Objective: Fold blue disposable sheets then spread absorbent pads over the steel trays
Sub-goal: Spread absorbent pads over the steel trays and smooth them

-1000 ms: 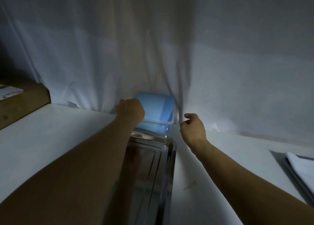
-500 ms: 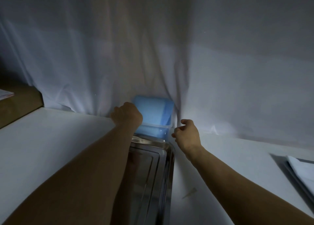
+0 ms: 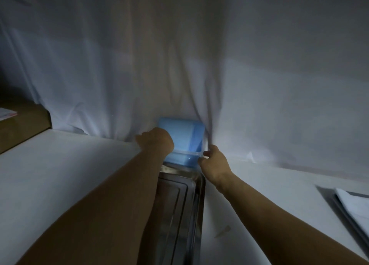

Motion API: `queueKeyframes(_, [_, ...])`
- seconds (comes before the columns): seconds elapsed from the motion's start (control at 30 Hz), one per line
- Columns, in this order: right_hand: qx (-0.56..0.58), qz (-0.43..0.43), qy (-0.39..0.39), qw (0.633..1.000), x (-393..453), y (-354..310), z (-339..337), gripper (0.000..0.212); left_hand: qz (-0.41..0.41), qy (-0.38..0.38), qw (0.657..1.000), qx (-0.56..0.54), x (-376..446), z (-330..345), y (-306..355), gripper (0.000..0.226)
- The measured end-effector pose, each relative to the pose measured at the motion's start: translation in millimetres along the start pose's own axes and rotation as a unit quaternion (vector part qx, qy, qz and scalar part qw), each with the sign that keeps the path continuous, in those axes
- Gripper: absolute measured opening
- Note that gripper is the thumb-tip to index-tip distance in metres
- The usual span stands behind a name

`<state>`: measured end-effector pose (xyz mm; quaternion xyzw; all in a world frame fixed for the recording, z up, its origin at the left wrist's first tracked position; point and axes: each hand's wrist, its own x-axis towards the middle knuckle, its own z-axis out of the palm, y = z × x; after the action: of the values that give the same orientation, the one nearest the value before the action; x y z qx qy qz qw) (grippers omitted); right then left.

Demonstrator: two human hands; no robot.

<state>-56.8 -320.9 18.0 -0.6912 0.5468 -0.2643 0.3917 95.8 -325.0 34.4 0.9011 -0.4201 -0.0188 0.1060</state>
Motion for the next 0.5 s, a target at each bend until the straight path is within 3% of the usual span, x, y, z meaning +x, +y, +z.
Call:
queueKeyframes(0.1, [0.002, 0.007, 0.019, 1.000, 2, 2, 5, 0.054, -0.010, 0.023, 1.000, -0.014, 4, 1, -3, 0.041])
queueKeyframes(0.23, [0.009, 0.021, 0.027, 0.999, 2, 10, 4, 0.063, -0.024, 0.057, 0.992, -0.113, 7, 0, -8, 0.034])
queueKeyframes(0.5, [0.031, 0.038, 0.023, 0.999, -23, 7, -18, 0.064, 0.012, 0.125, 0.941, -0.314, -19, -30, -12, 0.027])
